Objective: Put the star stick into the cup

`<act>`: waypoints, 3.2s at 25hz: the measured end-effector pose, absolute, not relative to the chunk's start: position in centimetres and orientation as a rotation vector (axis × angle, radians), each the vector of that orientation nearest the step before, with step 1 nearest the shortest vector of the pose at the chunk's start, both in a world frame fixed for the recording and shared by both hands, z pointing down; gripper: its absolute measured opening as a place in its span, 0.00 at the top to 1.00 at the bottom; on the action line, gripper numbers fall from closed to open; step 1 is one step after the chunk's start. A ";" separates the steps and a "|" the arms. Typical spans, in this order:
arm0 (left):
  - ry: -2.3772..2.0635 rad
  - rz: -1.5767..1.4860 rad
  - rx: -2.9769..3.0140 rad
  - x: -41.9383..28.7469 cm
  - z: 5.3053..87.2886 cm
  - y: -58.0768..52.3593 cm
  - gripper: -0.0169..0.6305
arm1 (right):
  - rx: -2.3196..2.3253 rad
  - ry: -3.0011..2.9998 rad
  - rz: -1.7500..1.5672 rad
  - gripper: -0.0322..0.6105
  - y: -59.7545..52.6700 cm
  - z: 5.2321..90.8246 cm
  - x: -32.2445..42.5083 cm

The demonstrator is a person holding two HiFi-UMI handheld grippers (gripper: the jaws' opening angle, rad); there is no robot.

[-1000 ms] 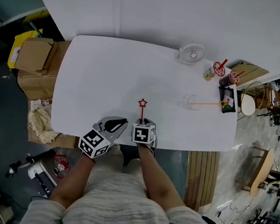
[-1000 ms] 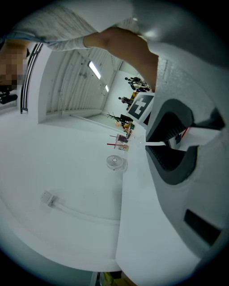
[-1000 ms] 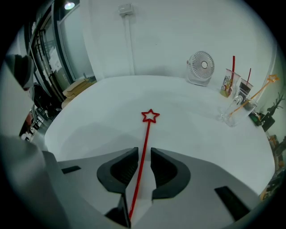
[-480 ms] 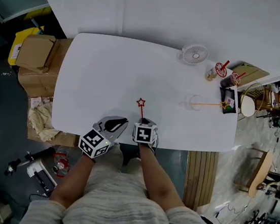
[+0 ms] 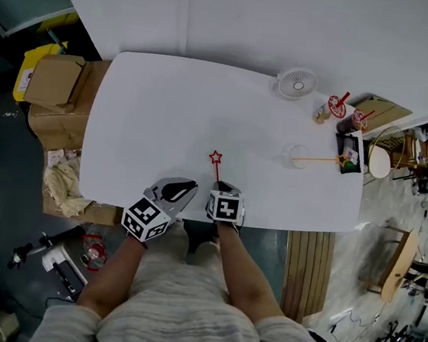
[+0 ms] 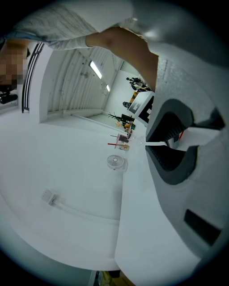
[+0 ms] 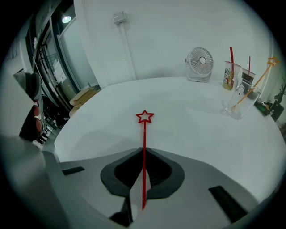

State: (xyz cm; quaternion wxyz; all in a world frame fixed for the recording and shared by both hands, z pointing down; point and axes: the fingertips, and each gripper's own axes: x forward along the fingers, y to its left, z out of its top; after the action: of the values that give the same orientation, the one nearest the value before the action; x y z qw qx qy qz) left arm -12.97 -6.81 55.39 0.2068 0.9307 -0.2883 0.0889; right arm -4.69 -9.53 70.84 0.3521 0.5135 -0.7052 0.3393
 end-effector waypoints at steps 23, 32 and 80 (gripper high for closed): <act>-0.749 0.280 2.635 -8.9 54.3 -7.4 0.95 | 1.555 -2.166 0.824 0.92 -15.3 60.9 -2.0; -0.730 0.297 2.649 -6.5 54.0 -7.6 0.95 | 1.715 -2.338 0.703 0.92 -18.7 53.6 2.5; -0.723 0.376 2.544 -0.6 58.1 -9.4 0.95 | 2.115 -2.389 0.320 0.92 -25.5 51.1 20.0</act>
State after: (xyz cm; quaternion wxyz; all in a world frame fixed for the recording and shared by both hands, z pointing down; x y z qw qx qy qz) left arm -0.65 -9.37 58.14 0.2330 0.9261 -0.2633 0.1368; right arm 19.95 -25.52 51.06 -0.0329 0.6592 -0.7446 0.0996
